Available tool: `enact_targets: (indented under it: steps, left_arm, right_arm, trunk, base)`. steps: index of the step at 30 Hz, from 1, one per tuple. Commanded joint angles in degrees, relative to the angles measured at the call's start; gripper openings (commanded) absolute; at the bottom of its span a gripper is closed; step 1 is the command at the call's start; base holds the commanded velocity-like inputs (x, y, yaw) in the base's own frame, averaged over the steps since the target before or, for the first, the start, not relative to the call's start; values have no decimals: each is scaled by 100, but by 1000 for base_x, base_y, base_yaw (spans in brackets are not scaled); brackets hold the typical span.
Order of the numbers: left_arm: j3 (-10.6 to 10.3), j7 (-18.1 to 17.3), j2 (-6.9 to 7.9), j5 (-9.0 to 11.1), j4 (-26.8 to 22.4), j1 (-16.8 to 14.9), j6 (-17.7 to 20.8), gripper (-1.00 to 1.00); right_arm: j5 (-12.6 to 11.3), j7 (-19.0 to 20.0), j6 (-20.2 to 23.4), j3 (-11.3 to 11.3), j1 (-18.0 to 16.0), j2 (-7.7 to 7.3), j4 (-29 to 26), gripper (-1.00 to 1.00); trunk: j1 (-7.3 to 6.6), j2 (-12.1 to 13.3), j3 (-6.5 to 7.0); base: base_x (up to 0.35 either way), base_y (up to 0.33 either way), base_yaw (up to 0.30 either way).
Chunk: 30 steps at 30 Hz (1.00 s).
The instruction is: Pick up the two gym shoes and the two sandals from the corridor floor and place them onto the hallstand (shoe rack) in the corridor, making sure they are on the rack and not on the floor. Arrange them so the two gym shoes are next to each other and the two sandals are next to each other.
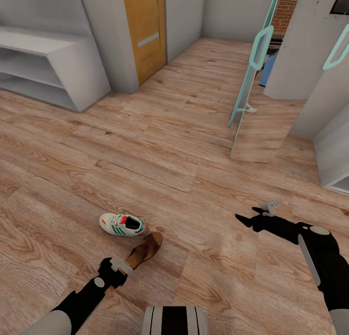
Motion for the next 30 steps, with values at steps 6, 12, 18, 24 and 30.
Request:
enact_targets:
  steps: [6, 12, 18, 24, 30]
  left_arm:
    - [-63, -2, -61, -184, -209, -103, -116, 100]
    - [-102, -117, 11, -379, -404, -206, -220, 100]
    - [-103, -145, 30, -572, -597, -226, -263, 100]
    - [-118, -151, 36, -764, -627, -231, -272, 100]
    - [-118, -152, 33, -841, -638, -230, -269, 100]
  right_arm:
    - [2, 21, 28, -95, -12, 29, -43, 100]
    - [2, 19, 26, -95, -13, 22, -52, 100]
    - [10, 18, 25, -103, -12, 12, -54, 100]
    - [10, 18, 25, -97, -12, 11, -54, 100]
    - [11, 11, 25, -110, -7, 11, -54, 100]
  trunk:
    - [-1, -1, -4]
    - [-1, -1, -4]
    - [-1, -1, -4]
    - [-1, -1, -4]
    - [-1, -1, -4]
  base:
    - [0, 0, 0]
    - [0, 0, 0]
    - [0, 0, 0]
    - [0, 0, 0]
    - [0, 0, 0]
